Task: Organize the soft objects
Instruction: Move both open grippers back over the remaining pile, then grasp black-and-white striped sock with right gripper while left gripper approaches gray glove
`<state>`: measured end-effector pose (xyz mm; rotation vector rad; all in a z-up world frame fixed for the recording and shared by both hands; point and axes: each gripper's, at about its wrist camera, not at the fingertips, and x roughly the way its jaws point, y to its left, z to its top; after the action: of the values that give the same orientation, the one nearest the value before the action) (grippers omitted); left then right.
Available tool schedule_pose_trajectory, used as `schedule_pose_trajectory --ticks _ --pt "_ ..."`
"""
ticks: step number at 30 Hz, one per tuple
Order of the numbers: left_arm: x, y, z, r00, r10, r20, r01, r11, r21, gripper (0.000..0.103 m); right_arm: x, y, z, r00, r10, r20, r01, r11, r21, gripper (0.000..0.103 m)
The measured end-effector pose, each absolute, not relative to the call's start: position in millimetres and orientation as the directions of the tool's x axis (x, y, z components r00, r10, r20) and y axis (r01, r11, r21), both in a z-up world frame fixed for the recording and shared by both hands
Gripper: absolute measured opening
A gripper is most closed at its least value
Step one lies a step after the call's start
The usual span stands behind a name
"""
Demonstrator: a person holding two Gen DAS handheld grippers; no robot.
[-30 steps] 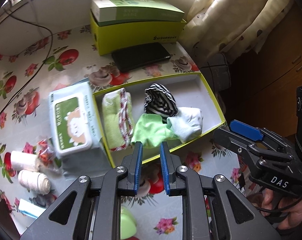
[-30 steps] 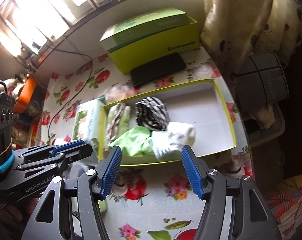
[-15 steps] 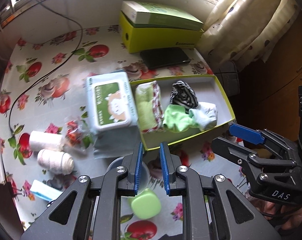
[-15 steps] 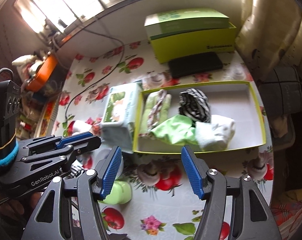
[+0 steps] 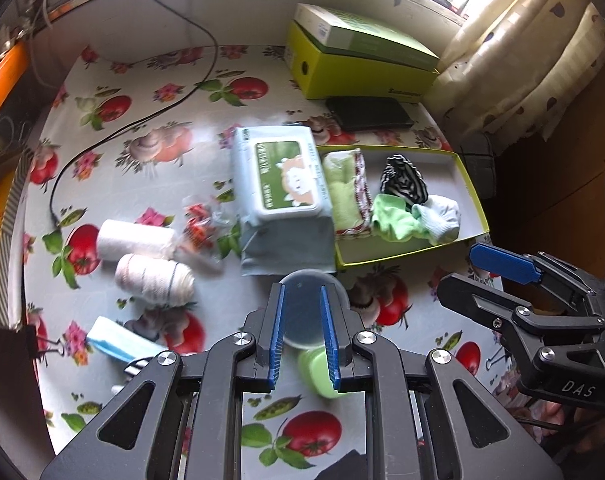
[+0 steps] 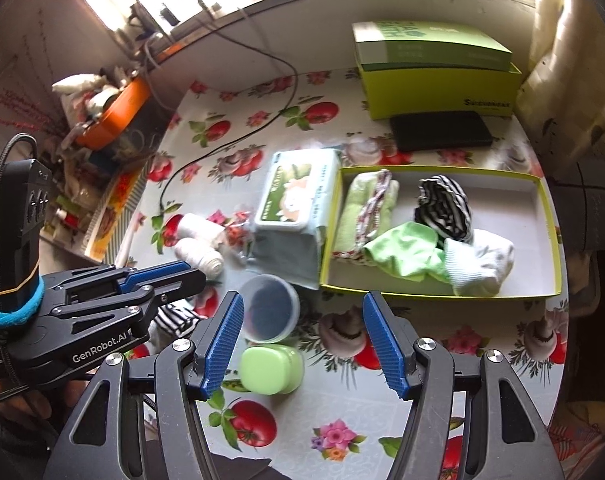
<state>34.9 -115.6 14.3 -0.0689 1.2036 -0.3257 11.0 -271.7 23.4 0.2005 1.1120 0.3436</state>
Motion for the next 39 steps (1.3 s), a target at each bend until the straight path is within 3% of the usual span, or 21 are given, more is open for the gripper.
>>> schedule_pose_trajectory --ticks 39 --pt "5.6 -15.4 -7.7 0.327 -0.259 -0.909 0.004 0.962 -0.273 0.019 8.6 -185.5 18.8 0.290 0.416 -0.862 -0.349 0.885 0.309 0.063"
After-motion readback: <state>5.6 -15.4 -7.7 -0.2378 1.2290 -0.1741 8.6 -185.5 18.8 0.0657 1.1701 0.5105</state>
